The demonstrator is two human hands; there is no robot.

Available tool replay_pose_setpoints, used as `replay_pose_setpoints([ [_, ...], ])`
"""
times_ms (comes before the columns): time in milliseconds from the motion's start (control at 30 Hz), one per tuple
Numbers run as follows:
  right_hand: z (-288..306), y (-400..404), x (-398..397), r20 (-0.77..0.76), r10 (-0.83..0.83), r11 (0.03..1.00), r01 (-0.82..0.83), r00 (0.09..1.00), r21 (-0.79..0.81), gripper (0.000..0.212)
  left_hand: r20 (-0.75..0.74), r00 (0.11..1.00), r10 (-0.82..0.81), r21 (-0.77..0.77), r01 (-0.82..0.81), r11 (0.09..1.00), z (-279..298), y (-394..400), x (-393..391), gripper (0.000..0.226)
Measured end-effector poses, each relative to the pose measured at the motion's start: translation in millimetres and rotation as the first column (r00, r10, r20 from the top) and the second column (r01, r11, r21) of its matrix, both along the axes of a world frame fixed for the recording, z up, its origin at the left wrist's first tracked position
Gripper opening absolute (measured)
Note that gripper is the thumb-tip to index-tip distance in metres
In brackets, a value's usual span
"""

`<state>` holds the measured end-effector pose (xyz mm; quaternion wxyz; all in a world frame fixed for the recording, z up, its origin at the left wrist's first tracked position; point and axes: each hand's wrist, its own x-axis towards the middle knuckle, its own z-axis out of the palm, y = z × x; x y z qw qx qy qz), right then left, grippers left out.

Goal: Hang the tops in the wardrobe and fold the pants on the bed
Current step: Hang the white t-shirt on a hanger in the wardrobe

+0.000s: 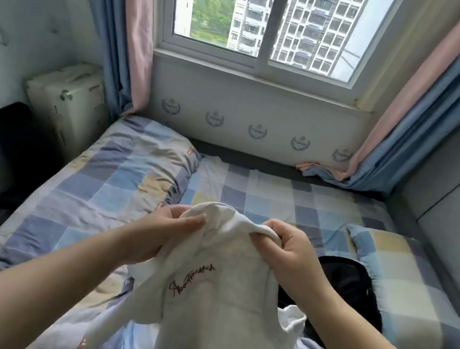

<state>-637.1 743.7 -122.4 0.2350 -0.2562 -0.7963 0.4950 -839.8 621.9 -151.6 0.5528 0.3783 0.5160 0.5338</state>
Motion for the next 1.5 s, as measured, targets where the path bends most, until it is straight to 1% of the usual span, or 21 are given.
replay_pose_setpoints([
  [100,24,-31,-3,-0.075,-0.082,0.993,0.075,0.994,-0.088,0.029,-0.027,0.996,-0.08,0.047,0.081,0.996,8,-7,-11,0.052],
  [133,30,-41,-4,-0.083,-0.118,0.99,0.11,0.99,-0.09,0.035,-0.055,0.99,-0.127,0.075,0.131,0.989,13,-9,-14,0.048],
  [200,40,-56,-4,-0.1,-0.179,0.983,0.173,0.979,-0.06,0.045,-0.105,0.972,-0.212,0.128,0.224,0.966,26,-11,-16,0.044],
  [267,47,-71,-2,-0.095,-0.229,0.973,0.23,0.969,0.003,0.042,-0.18,0.949,-0.258,0.171,0.288,0.942,42,-10,-13,0.039],
  [333,51,-87,2,-0.077,-0.303,0.952,0.305,0.95,0.024,0.036,-0.329,0.905,-0.271,0.24,0.358,0.903,58,-8,-2,0.027],
  [400,50,-104,8,-0.088,-0.376,0.927,0.375,0.922,-0.028,0.025,-0.525,0.822,-0.222,0.307,0.426,0.851,70,-6,15,0.02],
  [467,52,-121,18,-0.123,-0.436,0.899,0.426,0.892,-0.098,0.017,-0.662,0.73,-0.168,0.334,0.489,0.806,80,-7,34,0.021],
  [533,56,-137,32,-0.136,-0.481,0.876,0.471,0.866,-0.101,0.02,-0.744,0.656,-0.124,0.333,0.526,0.783,88,-11,52,0.028],
  [600,61,-153,51,-0.14,-0.543,0.839,0.542,0.828,-0.053,0.023,-0.805,0.58,-0.127,0.301,0.583,0.754,96,-14,73,0.037],
  [700,64,-180,84,-0.132,-0.653,0.754,0.656,0.745,-0.026,0.015,-0.871,0.45,-0.196,0.236,0.734,0.637,104,-20,112,0.039],
  [800,63,-210,121,-0.12,-0.756,0.646,0.763,0.643,0.022,0.029,-0.857,0.393,-0.333,0.19,0.842,0.505,106,-30,155,0.033],
  [867,64,-232,145,-0.145,-0.802,0.584,0.811,0.58,0.011,0.037,-0.808,0.443,-0.388,0.245,0.852,0.462,104,-39,181,0.035],
  [900,64,-246,158,-0.171,-0.824,0.553,0.833,0.539,-0.037,0.038,-0.774,0.484,-0.408,0.284,0.842,0.459,104,-44,197,0.04],
  [967,62,-274,184,-0.225,-0.861,0.496,0.85,0.456,-0.179,0.033,-0.7,0.58,-0.417,0.358,0.79,0.497,105,-56,228,0.042],
  [1033,60,-305,210,-0.265,-0.902,0.414,0.859,0.342,-0.3,0.025,-0.639,0.624,-0.449,0.39,0.766,0.51,105,-72,264,0.043],
  [1133,55,-356,249,-0.277,-0.936,0.314,0.874,0.218,-0.371,0.049,-0.559,0.653,-0.511,0.434,0.756,0.491,108,-104,319,0.045],
  [1200,51,-387,269,-0.282,-0.946,0.274,0.866,0.163,-0.419,0.054,-0.502,0.666,-0.552,0.464,0.746,0.478,111,-126,353,0.045],
  [1300,48,-438,303,-0.279,-0.959,0.165,0.896,0.048,-0.412,0.034,-0.458,0.64,-0.618,0.492,0.761,0.423,113,-164,407,0.048],
  [1400,48,-486,341,-0.38,-0.914,-0.038,0.961,-0.144,-0.273,0.02,-0.475,0.572,-0.669,0.492,0.803,0.337,115,-198,453,0.046],
  [1433,51,-502,354,-0.409,-0.891,-0.116,0.97,-0.197,-0.214,0.018,-0.481,0.532,-0.697,0.487,0.823,0.292,117,-209,467,0.043],
  [1500,57,-529,376,-0.435,-0.869,-0.213,0.972,-0.233,-0.096,0.013,-0.493,0.407,-0.769,0.479,0.865,0.151,122,-227,491,0.034],
])
